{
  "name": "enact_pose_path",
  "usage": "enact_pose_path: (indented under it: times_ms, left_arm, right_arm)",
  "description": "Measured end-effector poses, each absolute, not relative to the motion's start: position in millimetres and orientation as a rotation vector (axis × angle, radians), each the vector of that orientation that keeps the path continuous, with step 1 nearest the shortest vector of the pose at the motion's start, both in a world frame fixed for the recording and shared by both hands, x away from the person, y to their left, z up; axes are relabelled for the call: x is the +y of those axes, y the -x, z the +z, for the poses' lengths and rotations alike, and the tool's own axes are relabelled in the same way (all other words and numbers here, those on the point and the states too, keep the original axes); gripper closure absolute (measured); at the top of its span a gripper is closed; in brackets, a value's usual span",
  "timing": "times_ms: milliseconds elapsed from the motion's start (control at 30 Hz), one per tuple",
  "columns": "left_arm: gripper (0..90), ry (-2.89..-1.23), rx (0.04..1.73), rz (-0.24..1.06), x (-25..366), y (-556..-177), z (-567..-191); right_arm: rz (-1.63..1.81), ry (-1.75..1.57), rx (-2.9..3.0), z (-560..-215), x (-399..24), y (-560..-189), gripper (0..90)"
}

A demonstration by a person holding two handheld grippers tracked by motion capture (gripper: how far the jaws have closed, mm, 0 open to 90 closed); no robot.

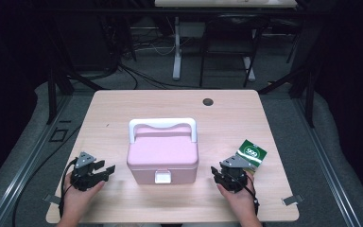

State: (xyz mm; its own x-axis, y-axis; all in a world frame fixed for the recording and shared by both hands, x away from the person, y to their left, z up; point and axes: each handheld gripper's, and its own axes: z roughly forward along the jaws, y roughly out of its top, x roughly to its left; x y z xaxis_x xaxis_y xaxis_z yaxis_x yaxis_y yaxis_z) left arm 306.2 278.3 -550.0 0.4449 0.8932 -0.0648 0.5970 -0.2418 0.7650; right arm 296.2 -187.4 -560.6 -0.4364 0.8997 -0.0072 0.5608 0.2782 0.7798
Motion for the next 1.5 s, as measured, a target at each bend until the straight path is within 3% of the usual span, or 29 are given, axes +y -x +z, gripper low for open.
enact_pose_path:
  times_ms: [467,833,1133,1167,1267,1500]
  left_arm:
    - [55.6,-1.97,1.224,0.478,273,-305,-548]
    - [63.1,-1.964,1.226,0.45,270,-306,-545]
    - [66.6,-1.938,1.237,0.421,266,-313,-538]
    - [68.5,-1.937,1.24,0.417,265,-315,-536]
    - [71.0,-1.921,1.233,0.409,262,-319,-529]
    - [79.0,-1.926,1.222,0.39,248,-332,-523]
  right_arm:
    - [1.033,-1.336,2.089,-563,-193,-296,60.9]
    - [1.058,-1.353,2.12,-562,-190,-295,69.0]
    - [1.053,-1.36,2.129,-552,-184,-297,69.0]
    - [1.056,-1.368,2.14,-548,-183,-300,73.9]
    - [1.071,-1.349,2.168,-543,-181,-305,77.2]
    - [1.119,-1.314,2.14,-535,-165,-321,79.4]
